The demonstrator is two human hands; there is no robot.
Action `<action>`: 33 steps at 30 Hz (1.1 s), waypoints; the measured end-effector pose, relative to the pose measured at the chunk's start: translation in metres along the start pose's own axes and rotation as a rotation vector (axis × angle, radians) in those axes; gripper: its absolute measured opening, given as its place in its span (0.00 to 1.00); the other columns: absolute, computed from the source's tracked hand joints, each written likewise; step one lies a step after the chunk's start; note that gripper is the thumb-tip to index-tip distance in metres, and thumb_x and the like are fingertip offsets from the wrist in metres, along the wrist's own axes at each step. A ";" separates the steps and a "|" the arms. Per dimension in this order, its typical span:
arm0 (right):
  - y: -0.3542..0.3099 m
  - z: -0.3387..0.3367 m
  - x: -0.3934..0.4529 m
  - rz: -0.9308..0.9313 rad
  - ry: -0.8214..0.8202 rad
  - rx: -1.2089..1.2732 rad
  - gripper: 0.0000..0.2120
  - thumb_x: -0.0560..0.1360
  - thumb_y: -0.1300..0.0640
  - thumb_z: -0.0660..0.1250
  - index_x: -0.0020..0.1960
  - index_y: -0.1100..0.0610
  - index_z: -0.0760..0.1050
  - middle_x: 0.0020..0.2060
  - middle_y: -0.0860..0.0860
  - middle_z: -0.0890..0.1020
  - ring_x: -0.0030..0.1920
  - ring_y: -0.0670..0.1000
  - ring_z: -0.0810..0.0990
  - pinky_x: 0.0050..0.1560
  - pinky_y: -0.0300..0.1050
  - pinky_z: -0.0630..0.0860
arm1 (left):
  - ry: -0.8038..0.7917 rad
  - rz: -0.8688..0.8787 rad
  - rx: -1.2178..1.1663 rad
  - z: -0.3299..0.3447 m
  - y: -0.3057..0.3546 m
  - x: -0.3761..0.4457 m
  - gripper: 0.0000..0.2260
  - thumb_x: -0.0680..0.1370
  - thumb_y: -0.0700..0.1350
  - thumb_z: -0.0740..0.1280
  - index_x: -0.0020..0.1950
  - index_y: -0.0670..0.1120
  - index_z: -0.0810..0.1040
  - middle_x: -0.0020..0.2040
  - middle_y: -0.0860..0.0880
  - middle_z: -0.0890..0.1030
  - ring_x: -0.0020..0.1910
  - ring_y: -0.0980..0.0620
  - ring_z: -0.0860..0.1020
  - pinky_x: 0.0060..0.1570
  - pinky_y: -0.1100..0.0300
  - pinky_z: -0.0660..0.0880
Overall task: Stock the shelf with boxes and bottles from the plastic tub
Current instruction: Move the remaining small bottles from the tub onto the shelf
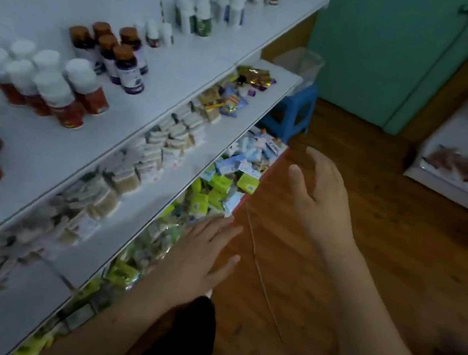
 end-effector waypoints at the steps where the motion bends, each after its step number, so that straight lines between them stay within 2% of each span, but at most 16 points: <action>1: 0.010 -0.005 0.007 0.018 0.008 -0.022 0.29 0.81 0.39 0.55 0.75 0.55 0.64 0.72 0.51 0.70 0.72 0.50 0.66 0.67 0.36 0.59 | -0.024 0.021 -0.009 0.005 -0.002 0.015 0.27 0.81 0.64 0.49 0.76 0.53 0.66 0.76 0.52 0.65 0.77 0.53 0.60 0.74 0.52 0.62; 3: 0.030 -0.011 0.026 0.049 0.012 -0.066 0.30 0.81 0.37 0.54 0.76 0.54 0.63 0.72 0.50 0.69 0.73 0.50 0.65 0.68 0.38 0.59 | -0.051 0.055 -0.015 0.013 -0.008 0.048 0.28 0.81 0.65 0.47 0.77 0.53 0.64 0.76 0.53 0.64 0.77 0.53 0.59 0.73 0.51 0.62; 7: 0.063 -0.012 0.078 0.109 0.024 -0.136 0.29 0.82 0.37 0.54 0.77 0.52 0.61 0.74 0.50 0.67 0.75 0.49 0.63 0.69 0.40 0.59 | -0.072 0.097 -0.025 0.026 -0.026 0.119 0.28 0.81 0.64 0.50 0.77 0.53 0.65 0.76 0.53 0.64 0.76 0.53 0.60 0.72 0.51 0.64; 11: 0.086 -0.008 0.154 0.138 0.008 -0.185 0.29 0.81 0.37 0.54 0.77 0.51 0.60 0.74 0.49 0.67 0.75 0.49 0.62 0.70 0.42 0.60 | -0.109 0.126 -0.040 0.026 -0.049 0.205 0.29 0.80 0.65 0.49 0.78 0.54 0.61 0.78 0.54 0.60 0.78 0.55 0.55 0.74 0.53 0.60; 13: 0.095 -0.007 0.198 0.146 -0.006 -0.195 0.29 0.82 0.38 0.54 0.77 0.51 0.60 0.75 0.49 0.66 0.75 0.49 0.62 0.68 0.40 0.58 | -0.117 0.119 -0.058 0.024 -0.062 0.251 0.30 0.80 0.66 0.47 0.79 0.54 0.60 0.78 0.55 0.59 0.78 0.55 0.54 0.75 0.53 0.59; 18: 0.115 -0.009 0.301 0.161 -0.014 -0.218 0.30 0.82 0.37 0.54 0.78 0.52 0.58 0.75 0.50 0.66 0.75 0.51 0.61 0.72 0.47 0.61 | -0.124 0.119 -0.105 0.017 -0.094 0.360 0.29 0.80 0.66 0.48 0.77 0.54 0.63 0.77 0.54 0.63 0.77 0.53 0.59 0.72 0.45 0.63; 25: 0.166 -0.026 0.397 0.236 0.004 -0.241 0.31 0.82 0.37 0.53 0.78 0.53 0.58 0.75 0.51 0.66 0.76 0.52 0.61 0.73 0.51 0.64 | -0.137 0.191 -0.120 0.015 -0.102 0.500 0.29 0.81 0.65 0.48 0.77 0.51 0.64 0.76 0.52 0.66 0.76 0.52 0.62 0.72 0.49 0.64; 33: 0.270 -0.042 0.515 0.268 0.023 -0.206 0.30 0.82 0.38 0.53 0.78 0.53 0.60 0.74 0.50 0.67 0.75 0.52 0.63 0.72 0.49 0.64 | -0.158 0.182 -0.141 0.043 -0.092 0.651 0.29 0.79 0.63 0.52 0.75 0.50 0.68 0.75 0.51 0.68 0.75 0.52 0.63 0.72 0.52 0.63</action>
Point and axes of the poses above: each hand's wrist, its own x-axis towards the middle knuckle, its own z-axis out of the palm, y = z × x, the point moved 1 cm from there along x, towards the middle knuckle
